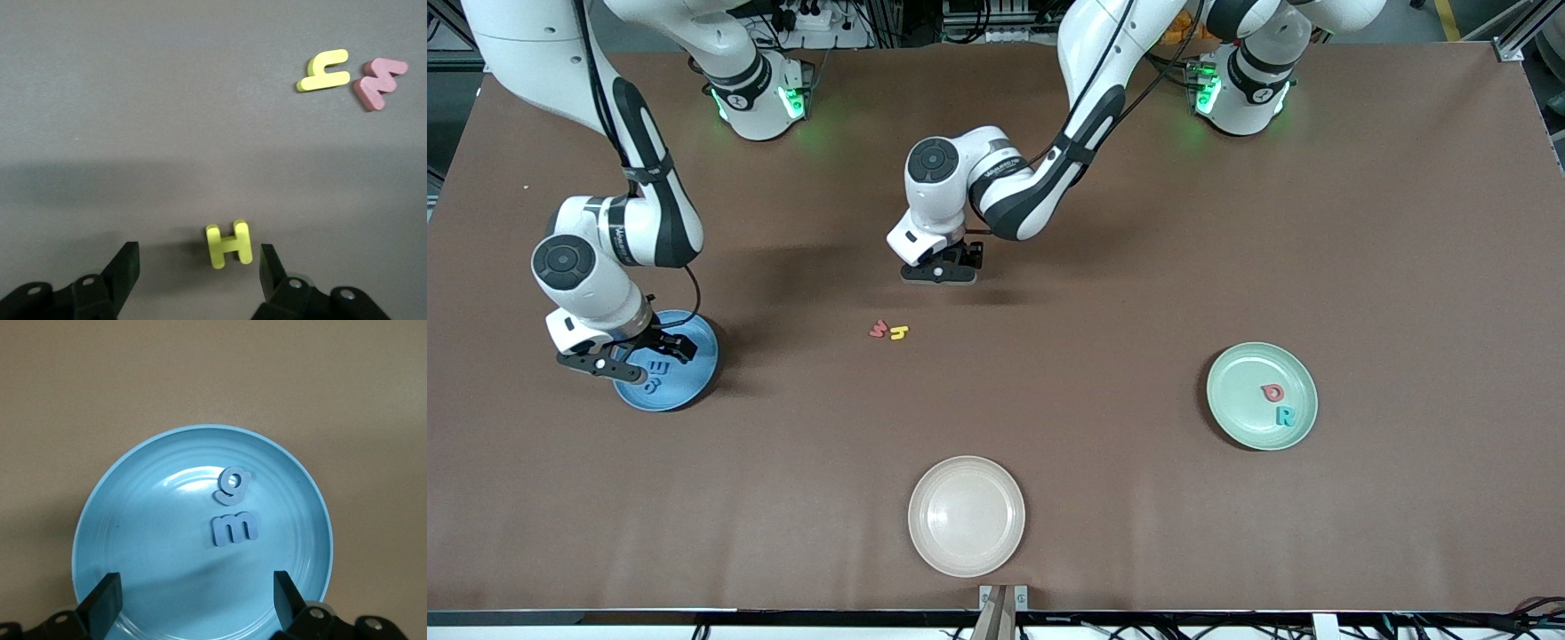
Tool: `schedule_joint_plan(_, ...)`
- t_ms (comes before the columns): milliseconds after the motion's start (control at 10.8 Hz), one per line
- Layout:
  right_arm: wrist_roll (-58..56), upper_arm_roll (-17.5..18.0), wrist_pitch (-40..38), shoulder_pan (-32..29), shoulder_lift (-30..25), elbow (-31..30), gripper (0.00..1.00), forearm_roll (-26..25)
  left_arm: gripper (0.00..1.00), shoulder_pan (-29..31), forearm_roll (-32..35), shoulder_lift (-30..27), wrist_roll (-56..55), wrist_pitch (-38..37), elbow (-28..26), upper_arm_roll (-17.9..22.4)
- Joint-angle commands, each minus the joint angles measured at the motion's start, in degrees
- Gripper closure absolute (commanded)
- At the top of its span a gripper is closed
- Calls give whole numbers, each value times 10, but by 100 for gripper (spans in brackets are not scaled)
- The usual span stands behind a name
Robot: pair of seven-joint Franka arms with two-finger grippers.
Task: Sort upper and lower case letters into plates
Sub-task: 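Grasp the yellow H with the left gripper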
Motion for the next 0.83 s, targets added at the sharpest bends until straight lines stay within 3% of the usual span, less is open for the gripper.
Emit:
schedule_joint_plan(0, 0, 2, -3, -3, 2, 3, 0, -7, 20, -10, -4, 28, 2, -2, 47, 10)
schedule_joint_plan(737, -1, 2, -3, -2, 3, 3, 0, -7, 28, -35, -13, 54, -9, 24, 51, 27)
